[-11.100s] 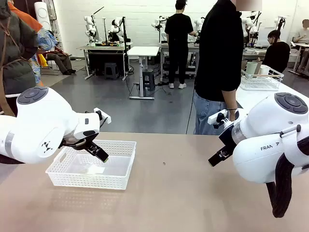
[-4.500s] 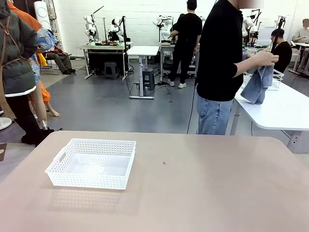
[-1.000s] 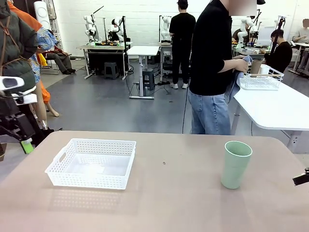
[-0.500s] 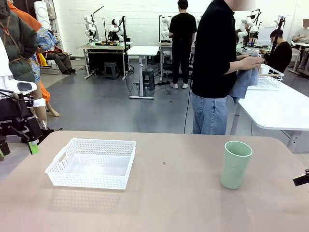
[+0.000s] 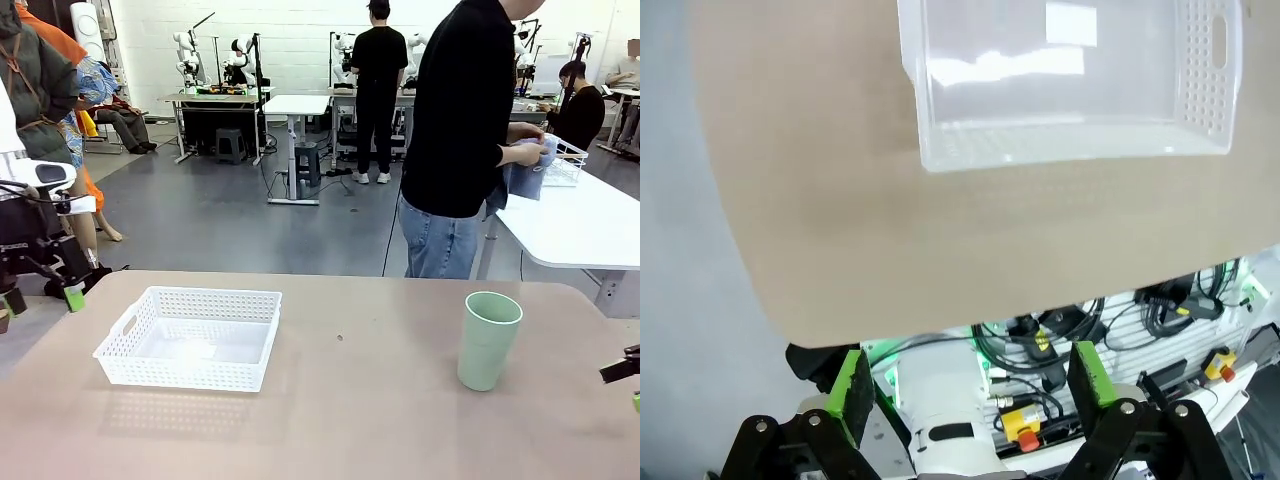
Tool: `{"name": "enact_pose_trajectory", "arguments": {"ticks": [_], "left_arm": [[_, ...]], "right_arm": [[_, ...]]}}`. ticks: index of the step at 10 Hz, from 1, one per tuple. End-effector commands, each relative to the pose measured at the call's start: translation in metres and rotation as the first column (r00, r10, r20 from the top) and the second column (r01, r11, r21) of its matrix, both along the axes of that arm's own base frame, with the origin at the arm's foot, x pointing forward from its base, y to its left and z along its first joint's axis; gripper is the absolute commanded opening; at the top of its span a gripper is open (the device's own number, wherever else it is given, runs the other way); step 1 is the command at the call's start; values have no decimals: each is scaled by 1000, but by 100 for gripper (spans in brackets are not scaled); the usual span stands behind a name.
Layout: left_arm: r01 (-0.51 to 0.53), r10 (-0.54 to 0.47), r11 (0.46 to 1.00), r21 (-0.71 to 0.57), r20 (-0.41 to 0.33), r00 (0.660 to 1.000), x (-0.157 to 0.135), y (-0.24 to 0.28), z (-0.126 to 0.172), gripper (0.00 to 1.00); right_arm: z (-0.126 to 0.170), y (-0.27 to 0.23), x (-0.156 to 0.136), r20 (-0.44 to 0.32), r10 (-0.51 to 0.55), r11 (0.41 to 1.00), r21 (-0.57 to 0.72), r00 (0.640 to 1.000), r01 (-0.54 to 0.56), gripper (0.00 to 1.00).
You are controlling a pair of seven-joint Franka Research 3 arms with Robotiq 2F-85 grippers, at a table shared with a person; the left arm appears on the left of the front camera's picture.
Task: Clean and organize the cups into the basket.
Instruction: Pick up the Organizing basket and move it to the center of the table, then pick up the Reusable plastic cup from the right side of the table and place it inside the Organizing basket.
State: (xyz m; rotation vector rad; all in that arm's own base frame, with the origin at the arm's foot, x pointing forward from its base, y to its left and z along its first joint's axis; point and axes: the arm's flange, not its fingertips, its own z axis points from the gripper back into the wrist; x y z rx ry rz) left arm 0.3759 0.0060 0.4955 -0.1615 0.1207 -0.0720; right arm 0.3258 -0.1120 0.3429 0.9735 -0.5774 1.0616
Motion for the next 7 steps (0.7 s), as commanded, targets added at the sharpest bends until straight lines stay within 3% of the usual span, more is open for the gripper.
{"name": "enact_pose_trajectory", "arguments": {"ticks": [1,3,6,7], "left_arm": [[-18,16,1000,24,75,997,19,-19,-2,100],[-4,5,1000,-10,83,997,32,-28,-1,100],[1,-4,999,46,75,997,52,-41,-11,100],[-4,1,999,52,69,998,57,-45,-16,100]], "right_arm": [[-30,6,43,71,76,997,-24,995,-74,100],[-51,4,69,108,164,986,-58,981,-158,100],[-60,12,96,166,233,972,-42,958,-229,100],[-62,17,106,206,213,977,-39,955,-210,100]]}}
